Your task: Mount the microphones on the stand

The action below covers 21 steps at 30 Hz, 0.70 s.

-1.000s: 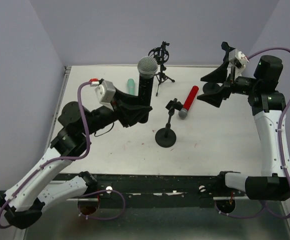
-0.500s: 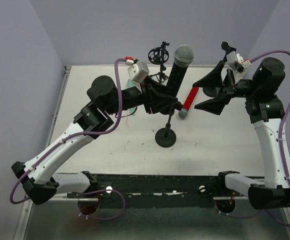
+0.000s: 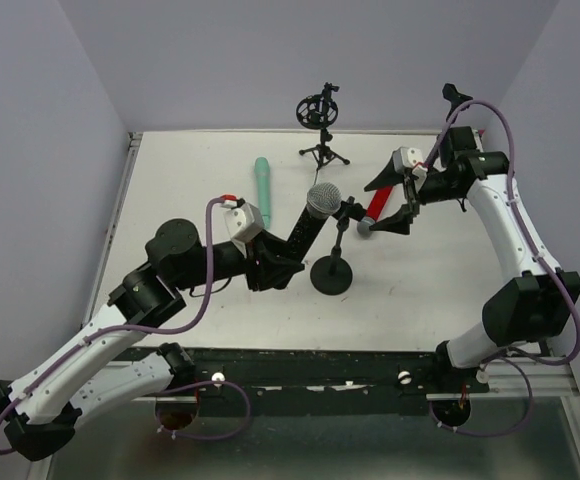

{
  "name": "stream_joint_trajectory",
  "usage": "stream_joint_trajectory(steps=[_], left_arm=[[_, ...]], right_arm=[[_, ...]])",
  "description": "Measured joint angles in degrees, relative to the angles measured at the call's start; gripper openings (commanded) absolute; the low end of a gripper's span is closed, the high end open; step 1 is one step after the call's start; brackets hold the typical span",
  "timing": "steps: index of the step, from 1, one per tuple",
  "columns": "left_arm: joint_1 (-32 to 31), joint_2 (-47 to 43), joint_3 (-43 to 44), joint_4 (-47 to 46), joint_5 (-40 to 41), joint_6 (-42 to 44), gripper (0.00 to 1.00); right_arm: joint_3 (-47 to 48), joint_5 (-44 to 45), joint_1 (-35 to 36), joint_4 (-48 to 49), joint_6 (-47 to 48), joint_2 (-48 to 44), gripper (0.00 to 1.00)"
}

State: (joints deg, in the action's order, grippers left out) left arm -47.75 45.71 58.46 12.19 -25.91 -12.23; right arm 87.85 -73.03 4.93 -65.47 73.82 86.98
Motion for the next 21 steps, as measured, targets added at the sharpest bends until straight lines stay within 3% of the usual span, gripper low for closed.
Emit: stream_joint_trajectory(steps=[6,21], left_arm=[[0.0,-1.3,-7.2,0.8,1.9,0.0,0.0],[0.0,-2.8,-8.8,0.1,4.8,-0.1,0.0]], right_arm=[[2.6,0.6,3.8,-8.0,11.7,4.2,1.0],[6.3,0.5,7.5,-10.6,14.4,6.9,0.93]])
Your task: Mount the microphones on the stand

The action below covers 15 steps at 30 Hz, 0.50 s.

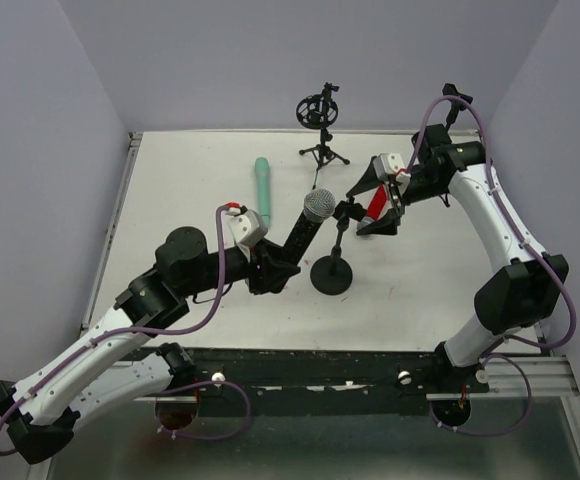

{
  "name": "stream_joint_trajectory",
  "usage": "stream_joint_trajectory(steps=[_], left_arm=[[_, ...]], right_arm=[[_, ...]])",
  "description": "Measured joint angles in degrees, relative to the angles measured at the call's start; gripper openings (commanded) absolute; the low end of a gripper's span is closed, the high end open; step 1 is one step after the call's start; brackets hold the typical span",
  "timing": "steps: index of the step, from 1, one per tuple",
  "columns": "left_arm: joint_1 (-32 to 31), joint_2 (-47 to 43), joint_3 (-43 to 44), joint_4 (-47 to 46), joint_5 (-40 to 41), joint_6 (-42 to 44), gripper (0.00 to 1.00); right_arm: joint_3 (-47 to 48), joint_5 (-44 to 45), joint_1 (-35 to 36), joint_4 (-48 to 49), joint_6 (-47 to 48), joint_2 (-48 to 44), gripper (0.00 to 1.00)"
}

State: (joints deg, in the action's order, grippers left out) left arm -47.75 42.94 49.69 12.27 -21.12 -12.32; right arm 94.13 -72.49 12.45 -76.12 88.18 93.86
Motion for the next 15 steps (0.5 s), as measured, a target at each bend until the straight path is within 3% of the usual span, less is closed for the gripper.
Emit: stream_joint_trajectory(steps=[15], left_arm=[[0.0,2.3,0.0,1.2,1.9,1.7,0.0]], right_arm=[[2.4,0.0,2.1,-0.2,-0.3,0.2,0.83]])
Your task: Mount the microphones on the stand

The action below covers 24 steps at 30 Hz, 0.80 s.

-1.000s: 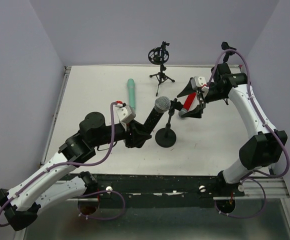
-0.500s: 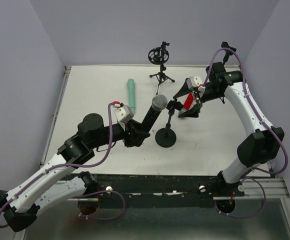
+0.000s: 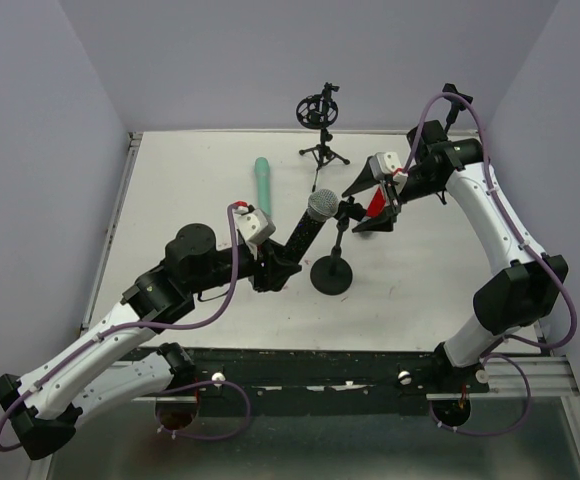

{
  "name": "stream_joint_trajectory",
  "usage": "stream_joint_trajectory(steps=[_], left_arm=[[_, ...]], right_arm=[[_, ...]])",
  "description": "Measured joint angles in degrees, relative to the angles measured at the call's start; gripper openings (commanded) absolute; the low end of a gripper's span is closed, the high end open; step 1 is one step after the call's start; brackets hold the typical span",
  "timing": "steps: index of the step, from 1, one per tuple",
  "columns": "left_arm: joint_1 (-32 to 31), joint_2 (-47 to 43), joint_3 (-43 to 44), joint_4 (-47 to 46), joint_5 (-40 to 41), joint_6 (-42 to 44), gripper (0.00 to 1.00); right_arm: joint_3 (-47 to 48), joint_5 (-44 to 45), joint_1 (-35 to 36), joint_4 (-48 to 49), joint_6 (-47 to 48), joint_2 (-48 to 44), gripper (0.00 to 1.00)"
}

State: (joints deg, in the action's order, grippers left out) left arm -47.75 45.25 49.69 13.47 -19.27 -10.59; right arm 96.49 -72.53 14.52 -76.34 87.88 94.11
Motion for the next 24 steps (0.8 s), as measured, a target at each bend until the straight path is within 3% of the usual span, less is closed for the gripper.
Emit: stream_joint_trajectory(steps=[7,13,24], left_arm=[[0.0,0.0,0.0,0.2,1.7,1.4,0.0],[0.2,1.7,0.7,1.0,3.2,3.7,0.0],[0.7,5.3,3.0,1.8,5.4,5.9,0.0]], right_arm=[[0.0,0.1,0.1,0.0,-0.4,0.0,0.7],[0.0,0.6,0.5,0.0,-0.5,0.0,0.4],[-0.7,1.6,0.8,0.0,-1.9,-0.8,0.33]])
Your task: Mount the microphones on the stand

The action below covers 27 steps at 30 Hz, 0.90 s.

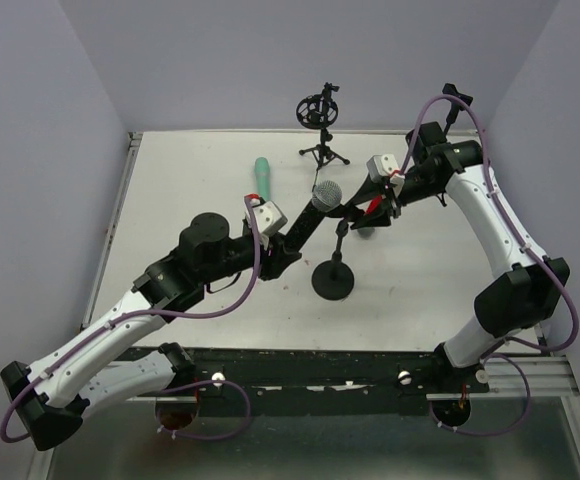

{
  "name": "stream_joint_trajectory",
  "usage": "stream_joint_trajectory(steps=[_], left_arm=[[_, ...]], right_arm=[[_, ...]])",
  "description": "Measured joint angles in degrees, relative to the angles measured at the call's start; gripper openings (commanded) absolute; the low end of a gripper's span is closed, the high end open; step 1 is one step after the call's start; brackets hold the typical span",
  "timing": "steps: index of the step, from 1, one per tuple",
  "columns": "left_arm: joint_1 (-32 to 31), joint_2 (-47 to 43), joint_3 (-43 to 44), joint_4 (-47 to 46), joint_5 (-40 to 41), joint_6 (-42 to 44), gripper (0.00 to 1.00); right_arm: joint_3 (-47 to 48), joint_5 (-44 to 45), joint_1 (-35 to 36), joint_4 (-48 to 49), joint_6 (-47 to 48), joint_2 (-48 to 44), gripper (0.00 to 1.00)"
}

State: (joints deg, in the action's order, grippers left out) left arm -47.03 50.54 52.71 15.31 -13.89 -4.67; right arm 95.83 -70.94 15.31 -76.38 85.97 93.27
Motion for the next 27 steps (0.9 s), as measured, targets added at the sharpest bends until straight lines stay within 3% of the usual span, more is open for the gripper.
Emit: stream_joint_trajectory(steps=[11,27], left_arm=[[0.2,2.4,-1.9,-8.4,-3.5,-3.1,0.0],[0.1,9.5,-1.2,-14.9,-10.0,-10.1,0.0]], right_arm=[[-6.3,-0.6,0.0,3.1,-7.1,-5.1,0.31],[-6.4,-0.5,0.3,6.5,-11.5,-5.2,0.29]])
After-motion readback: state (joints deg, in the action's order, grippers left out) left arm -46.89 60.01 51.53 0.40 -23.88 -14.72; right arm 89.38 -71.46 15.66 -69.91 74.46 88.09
